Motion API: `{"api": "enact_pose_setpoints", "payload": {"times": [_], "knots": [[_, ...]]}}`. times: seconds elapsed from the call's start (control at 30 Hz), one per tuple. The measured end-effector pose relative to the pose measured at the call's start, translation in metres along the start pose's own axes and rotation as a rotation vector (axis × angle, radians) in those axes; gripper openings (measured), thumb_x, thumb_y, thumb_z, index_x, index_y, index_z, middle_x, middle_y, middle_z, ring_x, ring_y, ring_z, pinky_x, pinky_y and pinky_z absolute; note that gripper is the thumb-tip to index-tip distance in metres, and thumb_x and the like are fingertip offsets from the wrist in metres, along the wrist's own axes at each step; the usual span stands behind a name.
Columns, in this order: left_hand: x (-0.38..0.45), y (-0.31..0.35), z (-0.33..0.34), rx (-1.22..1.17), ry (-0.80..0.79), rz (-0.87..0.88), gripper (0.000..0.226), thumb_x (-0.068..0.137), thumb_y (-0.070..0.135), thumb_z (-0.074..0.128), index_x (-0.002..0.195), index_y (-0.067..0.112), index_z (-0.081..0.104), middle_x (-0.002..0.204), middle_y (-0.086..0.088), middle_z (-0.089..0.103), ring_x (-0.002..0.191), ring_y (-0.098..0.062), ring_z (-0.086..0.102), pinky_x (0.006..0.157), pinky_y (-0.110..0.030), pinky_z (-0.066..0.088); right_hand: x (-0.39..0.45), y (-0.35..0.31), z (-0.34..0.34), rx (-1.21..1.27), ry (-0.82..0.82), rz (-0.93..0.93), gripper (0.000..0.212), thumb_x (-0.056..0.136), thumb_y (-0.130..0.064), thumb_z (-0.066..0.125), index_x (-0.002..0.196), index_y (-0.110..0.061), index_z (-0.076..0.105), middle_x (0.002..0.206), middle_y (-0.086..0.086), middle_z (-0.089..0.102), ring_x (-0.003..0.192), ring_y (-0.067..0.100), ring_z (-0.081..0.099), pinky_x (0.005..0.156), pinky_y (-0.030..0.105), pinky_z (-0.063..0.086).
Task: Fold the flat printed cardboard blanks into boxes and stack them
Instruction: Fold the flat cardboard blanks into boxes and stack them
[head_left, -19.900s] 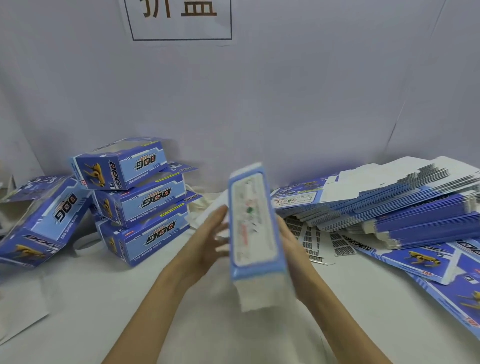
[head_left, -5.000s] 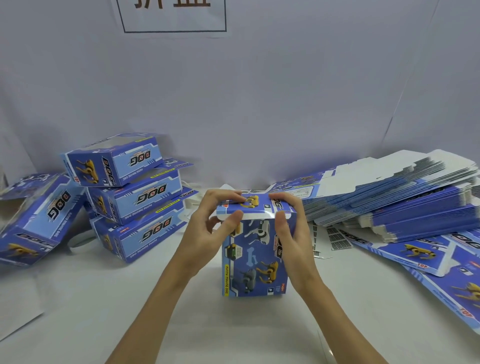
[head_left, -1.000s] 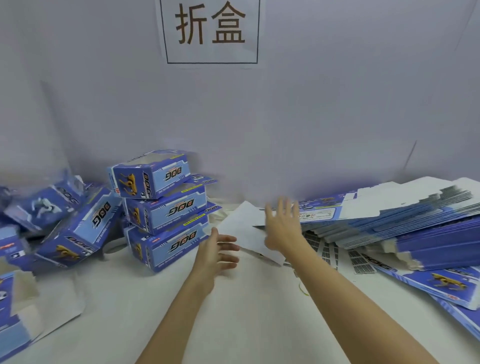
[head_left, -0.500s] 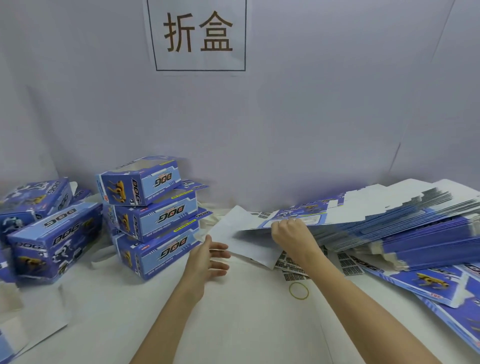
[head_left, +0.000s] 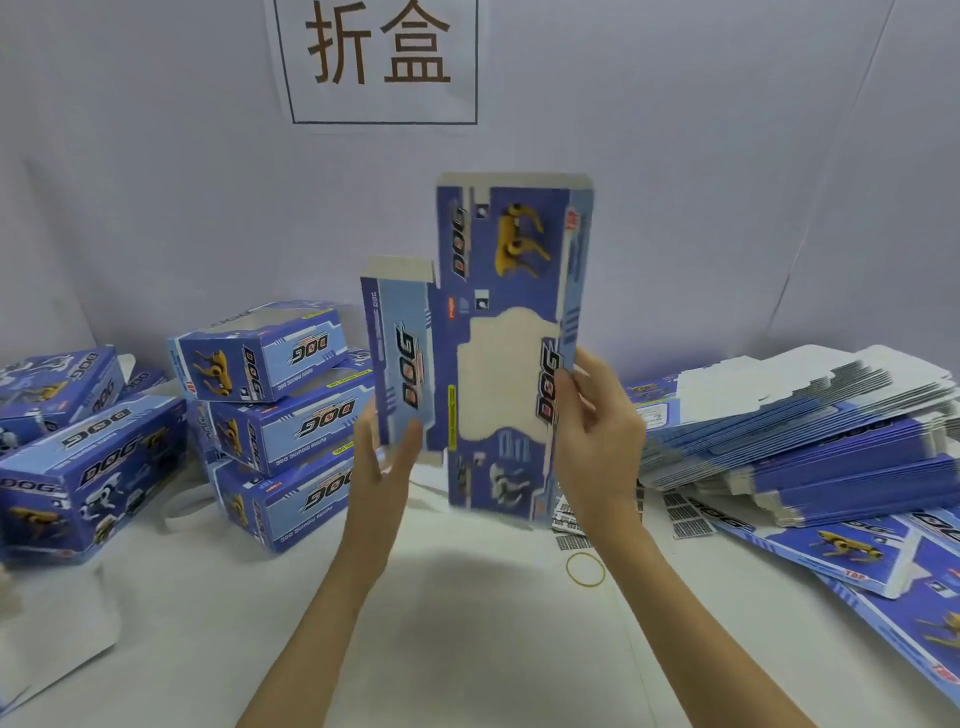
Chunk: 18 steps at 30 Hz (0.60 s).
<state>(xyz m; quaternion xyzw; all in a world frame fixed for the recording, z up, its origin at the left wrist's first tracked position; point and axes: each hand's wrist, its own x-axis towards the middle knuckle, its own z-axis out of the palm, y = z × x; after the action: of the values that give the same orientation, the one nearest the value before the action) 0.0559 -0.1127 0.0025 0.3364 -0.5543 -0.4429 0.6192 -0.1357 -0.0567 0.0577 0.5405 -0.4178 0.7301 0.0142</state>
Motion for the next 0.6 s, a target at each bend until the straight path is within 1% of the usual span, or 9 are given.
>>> {"api": "enact_pose_setpoints", "payload": {"times": [0.1,0.17,0.2,0.27,0.33,0.4,0.47,0.53,0.6], "knots": [[0.004,-0.002,-0.005,0.202,0.041,0.076,0.038,0.093,0.059,0.066,0.127,0.046,0.055,0.127,0.016,0.069,0.119,-0.007,0.066,0.100,-0.041,0.057,-0.031,0.016,-0.009,0.164,-0.011,0.333,0.021,0.109,-0.014,0.058,0.127,-0.016,0.070,0.100,0.002,0.080,0.092,0.022,0.077,0.076,0.036,0.062],[0.004,-0.007,-0.007,0.411,0.038,0.096,0.052,0.090,0.065,0.063,0.133,0.039,0.054,0.136,0.010,0.064,0.126,-0.013,0.061,0.103,-0.045,0.056,-0.049,0.027,-0.014,0.253,0.009,0.548,0.020,0.110,-0.017,0.056,0.124,-0.017,0.070,0.101,0.008,0.081,0.093,0.027,0.077,0.081,0.046,0.064],[0.005,-0.010,-0.007,0.509,0.034,0.111,0.063,0.090,0.065,0.061,0.142,0.032,0.050,0.141,0.006,0.061,0.131,-0.016,0.057,0.104,-0.047,0.055,-0.054,0.030,-0.016,0.304,0.017,0.626,0.019,0.110,-0.019,0.056,0.122,-0.019,0.070,0.103,0.009,0.081,0.094,0.026,0.078,0.081,0.047,0.065],[0.005,-0.013,-0.006,0.675,0.051,0.169,0.078,0.091,0.067,0.055,0.155,0.025,0.039,0.149,0.000,0.053,0.139,-0.020,0.048,0.105,-0.048,0.054,-0.059,0.035,-0.018,0.364,0.022,0.699,0.017,0.110,-0.019,0.055,0.118,-0.021,0.070,0.103,0.009,0.081,0.090,0.022,0.078,0.073,0.040,0.065],[0.003,-0.013,-0.005,0.842,0.087,0.309,0.087,0.093,0.073,0.053,0.159,0.021,0.033,0.149,-0.006,0.047,0.138,-0.023,0.042,0.102,-0.046,0.052,-0.060,0.034,-0.017,0.391,0.015,0.716,0.016,0.110,-0.018,0.055,0.117,-0.019,0.069,0.103,0.008,0.081,0.088,0.021,0.079,0.067,0.034,0.063],[-0.002,-0.013,0.002,1.035,0.101,0.427,0.101,0.087,0.085,0.046,0.162,0.021,0.028,0.150,-0.010,0.042,0.137,-0.028,0.039,0.106,-0.050,0.045,-0.064,0.031,-0.014,0.425,0.001,0.745,0.015,0.110,-0.018,0.054,0.120,-0.017,0.065,0.106,0.007,0.081,0.092,0.024,0.079,0.066,0.034,0.063],[-0.006,-0.011,0.010,1.100,0.041,0.361,0.119,0.074,0.099,0.038,0.166,0.028,0.011,0.163,-0.011,0.030,0.148,-0.033,0.029,0.116,-0.058,0.032,-0.068,0.029,-0.010,0.504,-0.015,0.782,0.017,0.111,-0.017,0.052,0.125,-0.014,0.061,0.111,0.008,0.080,0.098,0.027,0.079,0.069,0.037,0.064],[-0.008,-0.011,0.016,1.022,-0.053,0.214,0.131,0.059,0.109,0.034,0.163,0.041,-0.008,0.171,-0.006,0.011,0.156,-0.032,0.012,0.121,-0.062,0.019,-0.068,0.026,-0.011,0.606,-0.050,0.845,0.022,0.111,-0.018,0.050,0.131,-0.013,0.057,0.120,0.011,0.077,0.107,0.031,0.077,0.077,0.042,0.065],[-0.007,-0.013,0.015,0.940,-0.121,0.117,0.138,0.049,0.112,0.038,0.159,0.048,-0.014,0.172,-0.002,0.004,0.158,-0.029,0.005,0.123,-0.062,0.014,-0.063,0.021,-0.015,0.671,-0.143,0.879,0.028,0.111,-0.021,0.051,0.137,-0.013,0.054,0.127,0.014,0.074,0.114,0.034,0.074,0.084,0.045,0.064]]}}
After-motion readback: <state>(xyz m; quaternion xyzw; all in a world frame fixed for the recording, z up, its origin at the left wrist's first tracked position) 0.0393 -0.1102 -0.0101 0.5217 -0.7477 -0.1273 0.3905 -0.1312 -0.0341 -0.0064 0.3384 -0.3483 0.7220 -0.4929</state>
